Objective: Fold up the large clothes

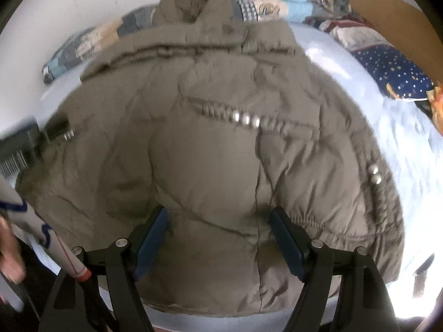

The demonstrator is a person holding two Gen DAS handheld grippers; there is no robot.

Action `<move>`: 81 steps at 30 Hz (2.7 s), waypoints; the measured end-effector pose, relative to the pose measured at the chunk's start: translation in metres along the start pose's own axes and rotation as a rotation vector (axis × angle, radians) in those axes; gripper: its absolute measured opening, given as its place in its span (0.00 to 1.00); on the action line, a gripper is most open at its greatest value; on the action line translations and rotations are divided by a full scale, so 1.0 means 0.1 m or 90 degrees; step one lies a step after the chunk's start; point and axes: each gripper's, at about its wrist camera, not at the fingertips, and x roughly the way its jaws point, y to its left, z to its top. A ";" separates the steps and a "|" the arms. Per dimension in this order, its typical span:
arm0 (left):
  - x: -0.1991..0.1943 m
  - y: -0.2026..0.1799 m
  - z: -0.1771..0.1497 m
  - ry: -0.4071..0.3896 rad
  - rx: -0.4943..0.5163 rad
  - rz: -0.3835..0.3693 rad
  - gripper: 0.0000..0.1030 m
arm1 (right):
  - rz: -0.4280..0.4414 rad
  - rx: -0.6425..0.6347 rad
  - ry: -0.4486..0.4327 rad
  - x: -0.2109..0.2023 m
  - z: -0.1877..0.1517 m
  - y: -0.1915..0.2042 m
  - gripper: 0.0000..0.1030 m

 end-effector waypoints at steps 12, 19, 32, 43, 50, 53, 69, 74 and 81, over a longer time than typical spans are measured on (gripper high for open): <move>0.08 0.22 1.09 -0.042 -0.033 -0.063 0.76 | 0.008 0.027 -0.045 -0.56 0.30 -0.02 0.78; 0.59 0.60 1.59 -0.029 -0.101 -0.070 0.76 | 0.033 0.043 -0.099 -1.21 1.26 -0.17 0.78; 1.39 1.20 1.46 0.024 -0.205 -0.062 0.76 | 0.033 0.044 -0.119 -0.43 4.12 -0.26 0.81; 1.60 1.28 1.47 0.024 -0.145 -0.064 0.76 | 0.000 0.095 -0.087 1.41 5.56 -0.22 0.81; 1.83 1.39 2.02 0.014 -0.146 -0.071 0.76 | -0.034 0.085 -0.104 1.96 5.91 -0.15 0.80; 2.00 1.28 2.46 -0.005 -0.117 -0.084 0.83 | -0.049 0.050 -0.059 2.25 5.86 -0.08 0.06; 2.88 0.95 3.90 -0.069 0.005 -0.039 0.86 | 0.042 -0.027 -0.164 1.32 5.25 -0.21 0.06; 2.98 0.86 4.04 -0.070 -0.009 -0.034 0.62 | 0.063 -0.050 -0.173 1.13 5.02 -0.25 0.06; 2.64 0.97 3.75 -0.044 -0.073 -0.096 0.06 | 0.066 -0.046 -0.178 0.86 4.73 -0.37 0.06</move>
